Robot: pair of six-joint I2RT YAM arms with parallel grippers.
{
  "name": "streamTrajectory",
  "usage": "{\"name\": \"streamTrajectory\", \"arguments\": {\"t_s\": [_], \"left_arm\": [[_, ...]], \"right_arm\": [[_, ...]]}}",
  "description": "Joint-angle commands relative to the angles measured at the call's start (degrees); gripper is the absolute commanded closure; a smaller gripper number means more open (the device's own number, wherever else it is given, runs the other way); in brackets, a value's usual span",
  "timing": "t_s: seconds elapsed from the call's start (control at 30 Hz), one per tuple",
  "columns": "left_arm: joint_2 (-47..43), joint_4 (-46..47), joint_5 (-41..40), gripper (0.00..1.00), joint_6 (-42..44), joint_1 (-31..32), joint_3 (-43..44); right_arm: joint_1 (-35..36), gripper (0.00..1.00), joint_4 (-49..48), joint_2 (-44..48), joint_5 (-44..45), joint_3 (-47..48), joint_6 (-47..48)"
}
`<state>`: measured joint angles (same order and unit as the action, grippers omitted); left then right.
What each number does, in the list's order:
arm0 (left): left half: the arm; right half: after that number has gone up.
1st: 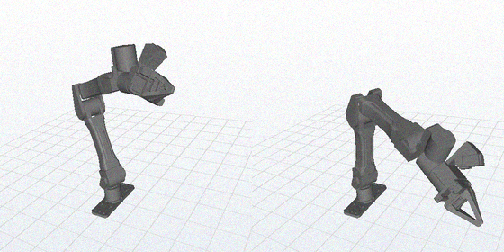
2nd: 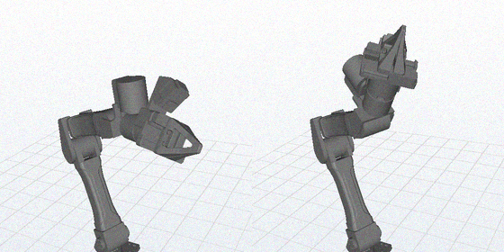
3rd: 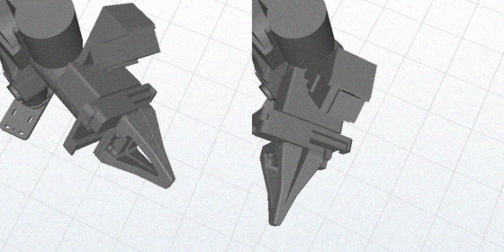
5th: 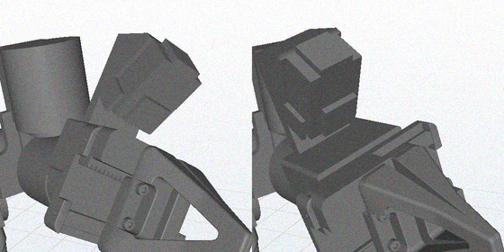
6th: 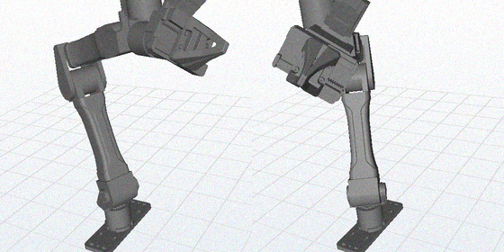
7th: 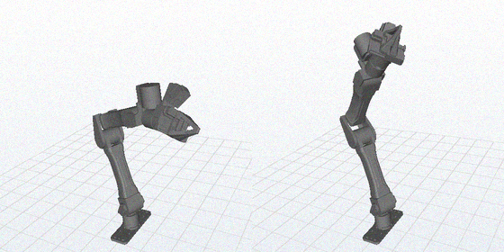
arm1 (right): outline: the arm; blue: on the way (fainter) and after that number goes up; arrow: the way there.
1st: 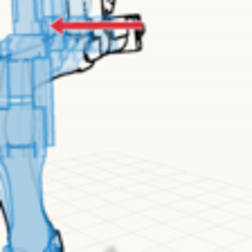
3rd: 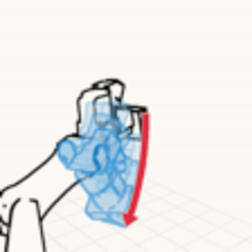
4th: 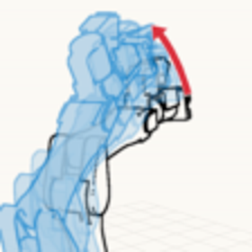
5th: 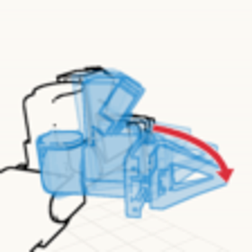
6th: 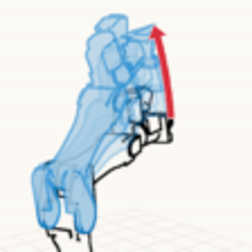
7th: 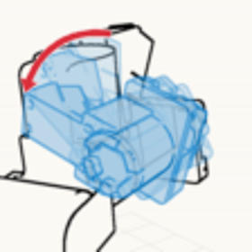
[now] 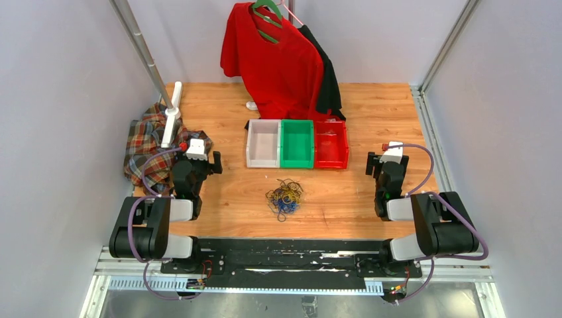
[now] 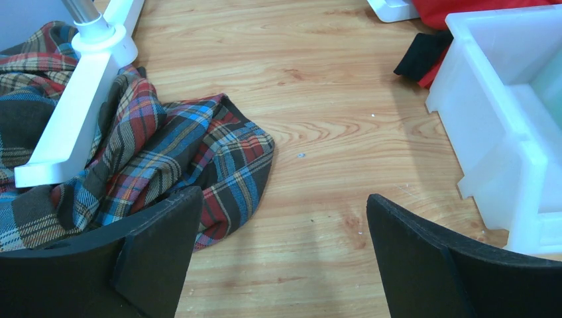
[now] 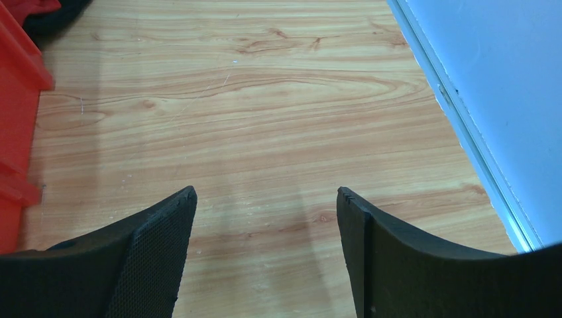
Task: Untangle the cables
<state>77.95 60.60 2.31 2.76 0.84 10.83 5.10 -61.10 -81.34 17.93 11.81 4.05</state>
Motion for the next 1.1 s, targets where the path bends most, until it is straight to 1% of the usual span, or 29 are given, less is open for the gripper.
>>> {"name": "streamTrajectory", "arguments": {"t_s": [0.0,0.27,0.3,0.33,0.37,0.4,0.47,0.5,0.53,0.6,0.67,0.7,0.73,0.77,0.83,0.87,0.9,0.97,1.03,1.07], "left_arm": [[0.3,1.1,-0.9,0.02,-0.3,0.1,0.2],[0.2,1.3,-1.0,0.02,-0.2,0.1,0.1],[-0.3,1.6,-1.6,0.02,-0.7,0.0,-0.1],[-1.7,-0.5,-2.1,0.02,-1.5,-0.4,0.2],[-4.0,-4.3,-2.6,0.02,-1.9,-0.9,1.1],[-6.6,-10.0,-2.9,0.02,-1.7,-0.9,2.8],[-11.0,-27.0,-1.0,0.02,1.5,-0.9,9.3],[-12.6,-34.0,-0.3,0.02,2.4,-0.9,12.8],[-13.4,-40.4,-0.1,0.02,2.8,-0.9,15.9],[-14.4,-50.8,2.7,0.02,4.0,-0.9,21.2],[-15.1,-59.0,5.8,0.02,4.3,-0.9,25.9],[-15.4,-62.4,8.1,0.02,4.7,-0.9,27.6],[-15.6,-65.8,10.7,0.02,5.4,-0.9,29.1],[-15.7,-68.7,13.4,0.02,6.1,-0.9,30.4],[-15.9,-74.9,19.2,0.02,8.4,-0.9,32.7],[-15.9,-77.2,22.0,0.02,9.4,-0.9,33.6],[-15.8,-79.3,24.6,0.02,10.0,-0.9,34.5],[-15.4,-82.4,29.1,0.02,10.8,-0.3,35.7],[-14.8,-84.8,31.6,0.02,11.1,1.4,36.3],[-14.5,-85.3,31.9,0.02,10.9,3.0,36.4]], "right_arm": [[-1.1,0.23,-1.2,0.0,-0.7,-0.3,0.4],[-0.7,0.23,-1.8,0.2,0.5,-0.1,0.8],[-0.2,0.23,0.7,1.7,2.2,0.7,0.6],[0.2,0.23,4.0,3.4,1.7,1.9,1.1],[1.0,0.23,13.3,5.5,4.1,4.3,0.6],[1.3,0.23,23.0,7.5,6.2,8.0,-1.4],[1.4,0.22,44.8,10.0,9.9,17.5,-8.8],[1.4,0.23,52.8,10.6,9.9,21.5,-12.4],[1.4,0.23,57.4,11.0,7.3,24.0,-13.9],[1.4,0.22,60.6,12.7,0.4,26.0,-17.6],[1.3,0.23,58.9,14.5,-5.4,25.1,-21.8],[1.0,0.22,58.9,15.3,-6.5,24.9,-25.4],[0.3,0.22,59.2,16.4,-9.4,24.6,-29.8],[-1.1,0.22,58.8,17.0,-14.9,24.4,-32.5],[-1.8,0.22,58.3,17.4,-25.4,25.0,-33.9],[-0.1,0.22,59.7,17.5,-26.8,26.0,-33.3],[3.2,0.22,62.1,17.7,-24.7,27.1,-32.0],[12.1,0.22,64.4,18.2,-18.3,27.7,-28.7],[21.0,0.25,62.8,18.2,-15.8,26.7,-27.9],[24.0,0.27,61.8,18.1,-15.1,26.0,-27.8]]}}
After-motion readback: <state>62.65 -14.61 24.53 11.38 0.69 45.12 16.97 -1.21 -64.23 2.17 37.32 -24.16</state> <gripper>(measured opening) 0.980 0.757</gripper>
